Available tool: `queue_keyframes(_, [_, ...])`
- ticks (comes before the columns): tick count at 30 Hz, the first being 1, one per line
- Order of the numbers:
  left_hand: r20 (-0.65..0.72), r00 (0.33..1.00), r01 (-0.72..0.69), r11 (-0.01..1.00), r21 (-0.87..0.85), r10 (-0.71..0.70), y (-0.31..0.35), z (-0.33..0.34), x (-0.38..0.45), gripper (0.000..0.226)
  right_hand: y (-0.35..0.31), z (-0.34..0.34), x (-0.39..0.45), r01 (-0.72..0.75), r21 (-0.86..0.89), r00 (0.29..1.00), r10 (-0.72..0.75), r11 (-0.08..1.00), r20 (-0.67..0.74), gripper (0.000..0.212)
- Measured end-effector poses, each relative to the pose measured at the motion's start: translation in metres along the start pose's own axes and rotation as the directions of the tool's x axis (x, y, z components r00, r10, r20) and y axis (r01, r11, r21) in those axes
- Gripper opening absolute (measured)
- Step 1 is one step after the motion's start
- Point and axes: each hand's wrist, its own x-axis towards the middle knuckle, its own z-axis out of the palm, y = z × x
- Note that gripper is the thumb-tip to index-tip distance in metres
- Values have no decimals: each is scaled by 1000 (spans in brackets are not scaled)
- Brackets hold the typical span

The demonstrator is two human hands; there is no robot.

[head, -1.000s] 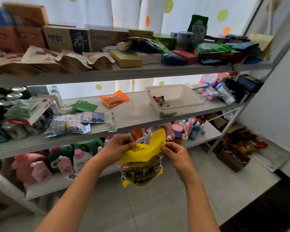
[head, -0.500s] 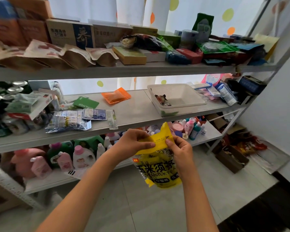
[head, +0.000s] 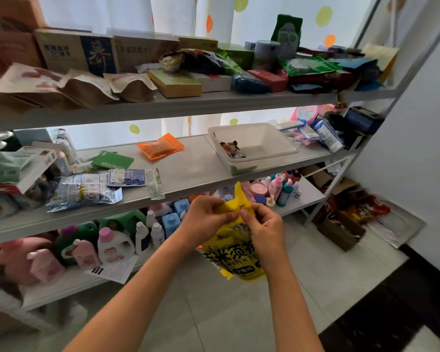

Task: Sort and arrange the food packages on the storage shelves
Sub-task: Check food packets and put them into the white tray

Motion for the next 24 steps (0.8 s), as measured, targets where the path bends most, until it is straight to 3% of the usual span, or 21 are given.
queue_keyframes(5, [71, 996, -54, 997, 54, 50, -4, -2, 18, 54, -4, -21, 11, 30, 161, 988, -5, 986, -151, 7])
queue_keyframes(10, [238, 971, -51, 991, 120, 21, 4, 4, 35, 15, -8, -56, 27, 15, 269, 966, 55, 963, -253, 12])
queue_keyframes(12, [255, 966, -72, 985, 156, 30, 6, 11, 43, 15, -11, -75, 33, 42, 302, 957, 49, 953, -287, 19])
queue_keyframes(16, [180, 981, -120, 958, 261, 74, 8, 39, 61, 30, -7, -106, 51, 55, 384, 944, 77, 922, -321, 20])
queue_keyframes(20, [63, 998, -28, 941, 336, 8, 3, 72, 88, 58, 1, -133, 76, -2, 447, 951, 140, 894, -276, 23])
queue_keyframes(24, [-63, 997, -9, 895, 447, 42, -5, 94, 116, 52, 11, -152, 104, -64, 496, 957, 193, 866, -214, 18])
